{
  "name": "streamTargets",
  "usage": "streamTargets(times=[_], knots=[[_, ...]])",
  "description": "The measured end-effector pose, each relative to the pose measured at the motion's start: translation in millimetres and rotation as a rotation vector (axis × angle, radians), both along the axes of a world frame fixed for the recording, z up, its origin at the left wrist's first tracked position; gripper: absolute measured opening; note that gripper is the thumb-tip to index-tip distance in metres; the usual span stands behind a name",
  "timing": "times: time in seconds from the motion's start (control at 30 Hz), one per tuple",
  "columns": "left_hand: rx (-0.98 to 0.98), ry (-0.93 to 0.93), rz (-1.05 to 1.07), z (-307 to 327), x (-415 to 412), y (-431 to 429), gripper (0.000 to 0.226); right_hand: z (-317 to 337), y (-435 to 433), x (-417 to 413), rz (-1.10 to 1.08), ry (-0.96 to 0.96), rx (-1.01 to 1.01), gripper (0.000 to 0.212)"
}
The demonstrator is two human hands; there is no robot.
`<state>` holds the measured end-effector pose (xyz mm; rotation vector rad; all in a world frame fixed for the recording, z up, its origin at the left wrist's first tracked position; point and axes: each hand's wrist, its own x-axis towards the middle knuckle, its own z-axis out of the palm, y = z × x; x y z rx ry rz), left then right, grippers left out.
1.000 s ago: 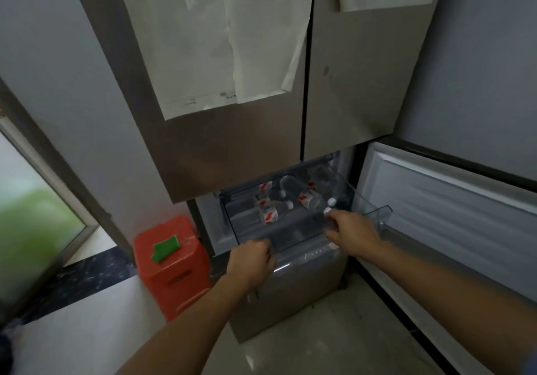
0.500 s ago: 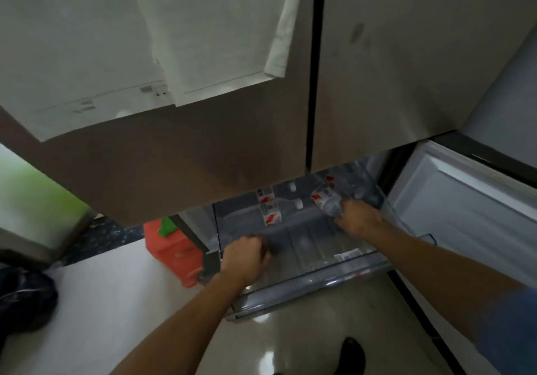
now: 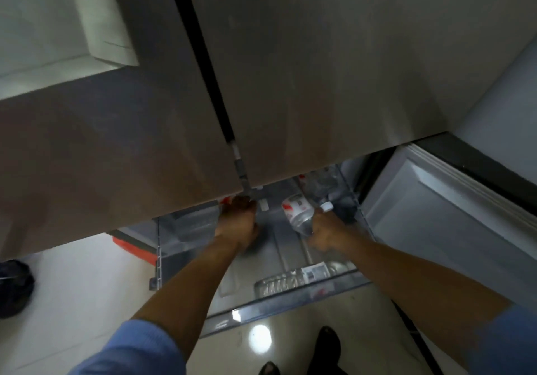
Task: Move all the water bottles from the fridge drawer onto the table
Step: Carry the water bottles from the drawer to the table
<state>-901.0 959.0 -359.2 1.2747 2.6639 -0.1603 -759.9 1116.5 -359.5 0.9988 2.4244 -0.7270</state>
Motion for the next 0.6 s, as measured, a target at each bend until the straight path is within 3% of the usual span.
streamTargets(times=[0.2, 0.37, 0.6], knots=[[-0.130, 0.118, -0.033, -12, 2, 26, 0.048, -9, 10, 11, -0.074, -0.051, -0.110, 0.056], [-0.173, 0.048, -0.079, -2, 26, 17, 0.043, 0, 3, 15, -0.094, 0.111, -0.197, 0.053], [-0.042, 0.124, -0.221, 45, 36, -33, 0.049, 38, -12, 21, -0.147, 0.178, -0.022, 0.044]])
